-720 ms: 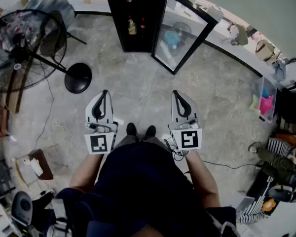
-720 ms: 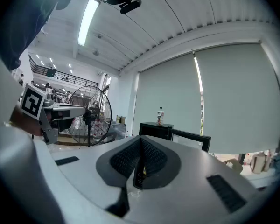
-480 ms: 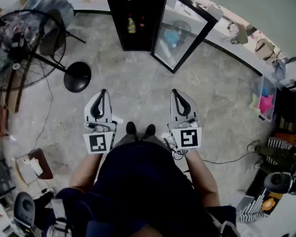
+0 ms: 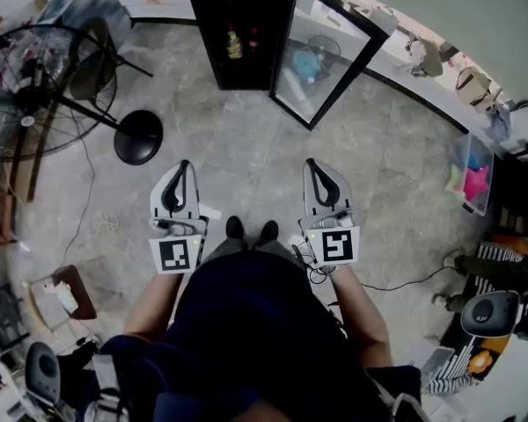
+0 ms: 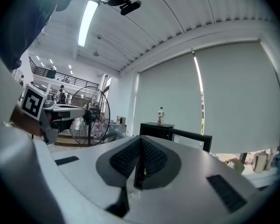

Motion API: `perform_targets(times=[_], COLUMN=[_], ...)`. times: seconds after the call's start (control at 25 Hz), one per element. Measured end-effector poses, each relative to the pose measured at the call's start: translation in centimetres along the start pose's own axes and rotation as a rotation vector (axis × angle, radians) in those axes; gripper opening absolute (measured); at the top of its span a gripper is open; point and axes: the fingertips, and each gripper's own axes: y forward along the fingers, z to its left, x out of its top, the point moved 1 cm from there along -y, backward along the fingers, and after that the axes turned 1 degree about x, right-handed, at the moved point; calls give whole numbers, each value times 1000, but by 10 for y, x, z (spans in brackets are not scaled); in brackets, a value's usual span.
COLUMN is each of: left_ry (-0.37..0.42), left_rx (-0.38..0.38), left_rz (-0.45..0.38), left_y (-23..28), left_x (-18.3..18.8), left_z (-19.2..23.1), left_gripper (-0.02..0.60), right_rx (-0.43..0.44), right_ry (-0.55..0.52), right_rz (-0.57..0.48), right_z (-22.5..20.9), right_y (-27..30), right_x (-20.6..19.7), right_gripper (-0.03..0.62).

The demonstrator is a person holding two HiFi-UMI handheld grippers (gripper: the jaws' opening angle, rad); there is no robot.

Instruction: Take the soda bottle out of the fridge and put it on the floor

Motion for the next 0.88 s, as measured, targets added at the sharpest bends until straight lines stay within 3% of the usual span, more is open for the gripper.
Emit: perform_targets(times=[0.64,0.76,0.88], left_ry=[5,6,6], left_rx=[-10,-10,-11], left_rz=[14,17,18], left_y=[9,7,9], left_x=[-6,-6,-5], left_z=[-1,0,0], left_gripper=[25,25,25], right_rx=[23,44,60], right_ry=[4,18,29], right_rz=[13,23,45], right_z=[-2,2,3], right_y=[9,12,17], right_x=[-6,-9,-12], right_gripper=[23,84,203])
